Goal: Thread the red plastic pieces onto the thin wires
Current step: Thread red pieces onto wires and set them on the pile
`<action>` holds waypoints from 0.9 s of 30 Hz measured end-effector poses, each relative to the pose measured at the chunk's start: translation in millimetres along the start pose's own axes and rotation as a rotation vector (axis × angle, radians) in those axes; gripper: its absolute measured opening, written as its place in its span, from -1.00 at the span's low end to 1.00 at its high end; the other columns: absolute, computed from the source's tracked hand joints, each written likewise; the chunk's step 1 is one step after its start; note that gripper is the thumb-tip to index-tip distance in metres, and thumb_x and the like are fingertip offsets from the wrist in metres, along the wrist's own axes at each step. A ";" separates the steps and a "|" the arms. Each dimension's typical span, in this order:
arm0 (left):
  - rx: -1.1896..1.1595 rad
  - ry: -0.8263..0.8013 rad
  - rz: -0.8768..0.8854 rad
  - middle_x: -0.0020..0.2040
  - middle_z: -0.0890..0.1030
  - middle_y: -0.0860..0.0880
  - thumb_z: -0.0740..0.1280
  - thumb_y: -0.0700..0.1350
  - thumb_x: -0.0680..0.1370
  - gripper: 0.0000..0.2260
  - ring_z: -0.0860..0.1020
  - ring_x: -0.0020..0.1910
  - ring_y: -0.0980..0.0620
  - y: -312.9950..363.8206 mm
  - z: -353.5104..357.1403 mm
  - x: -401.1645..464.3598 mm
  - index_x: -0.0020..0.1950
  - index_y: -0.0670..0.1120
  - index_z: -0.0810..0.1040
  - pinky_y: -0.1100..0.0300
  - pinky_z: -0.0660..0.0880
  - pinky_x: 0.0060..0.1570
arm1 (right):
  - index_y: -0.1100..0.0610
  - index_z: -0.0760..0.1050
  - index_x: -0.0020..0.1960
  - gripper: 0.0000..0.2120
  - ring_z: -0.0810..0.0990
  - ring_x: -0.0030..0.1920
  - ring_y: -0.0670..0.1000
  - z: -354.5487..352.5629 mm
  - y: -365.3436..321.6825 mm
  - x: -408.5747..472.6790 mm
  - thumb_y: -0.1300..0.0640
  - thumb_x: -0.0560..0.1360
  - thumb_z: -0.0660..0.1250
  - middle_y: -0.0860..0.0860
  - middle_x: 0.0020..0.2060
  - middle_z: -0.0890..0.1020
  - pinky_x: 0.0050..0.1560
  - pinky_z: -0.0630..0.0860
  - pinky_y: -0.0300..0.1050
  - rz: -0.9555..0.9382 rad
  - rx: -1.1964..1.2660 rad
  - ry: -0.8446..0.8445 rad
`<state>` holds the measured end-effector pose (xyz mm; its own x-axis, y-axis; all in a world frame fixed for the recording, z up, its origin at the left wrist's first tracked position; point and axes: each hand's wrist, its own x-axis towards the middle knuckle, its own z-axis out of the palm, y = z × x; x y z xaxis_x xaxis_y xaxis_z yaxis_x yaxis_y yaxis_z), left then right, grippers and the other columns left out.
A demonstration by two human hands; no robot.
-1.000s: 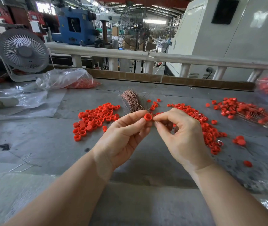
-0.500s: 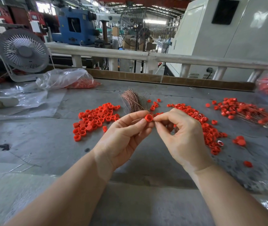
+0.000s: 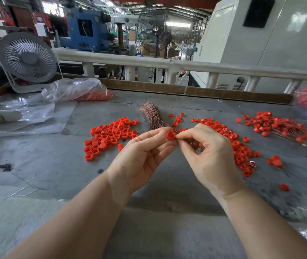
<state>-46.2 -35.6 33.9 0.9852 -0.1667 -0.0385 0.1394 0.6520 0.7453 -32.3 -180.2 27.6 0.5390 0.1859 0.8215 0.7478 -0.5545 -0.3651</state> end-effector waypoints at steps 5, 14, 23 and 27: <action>-0.020 0.007 -0.005 -0.31 0.66 -0.12 0.34 -0.27 0.28 -0.87 0.65 -0.33 0.07 -0.5 -1.0 0.6 -0.29 -0.17 0.69 0.34 0.55 -0.34 | 0.19 0.63 -0.19 -0.95 0.43 -0.33 -0.12 -0.5 0.5 -0.6 0.27 0.41 0.38 -0.05 -0.35 0.53 -0.28 0.42 -0.23 -0.010 -0.014 -0.004; -0.032 -0.012 0.032 -0.25 0.68 -0.10 0.32 -0.27 0.30 -0.84 0.67 -0.26 0.07 -2.1 -0.1 0.7 -0.24 -0.17 0.70 0.35 0.57 -0.28 | 0.17 0.61 -0.19 -0.95 0.42 -0.33 -0.18 0.4 1.6 -0.2 0.28 0.41 0.38 -0.09 -0.33 0.53 -0.26 0.31 -0.46 0.021 0.039 0.017; -0.026 -0.005 0.048 -0.28 0.67 -0.10 0.31 -0.26 0.32 -0.83 0.66 -0.29 0.09 -2.4 1.3 -0.4 -0.25 -0.18 0.70 0.35 0.57 -0.29 | 0.17 0.61 -0.18 -0.95 0.45 -0.30 -0.18 -0.1 0.4 -0.7 0.27 0.41 0.37 -0.07 -0.31 0.56 -0.25 0.32 -0.48 0.044 0.077 0.004; -0.013 -0.002 0.060 -0.30 0.67 -0.09 0.31 -0.25 0.32 -0.84 0.65 -0.30 0.09 -2.4 1.5 -0.8 -0.27 -0.18 0.70 0.35 0.57 -0.30 | 0.17 0.61 -0.19 -0.96 0.45 -0.31 -0.16 0.3 -0.4 -0.6 0.26 0.41 0.38 -0.05 -0.32 0.57 -0.27 0.31 -0.47 0.045 0.078 -0.001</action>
<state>-47.5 -38.2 33.2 0.9916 -0.1290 0.0072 0.0819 0.6706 0.7372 -32.9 -179.9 27.2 0.5730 0.1636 0.8031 0.7508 -0.4975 -0.4344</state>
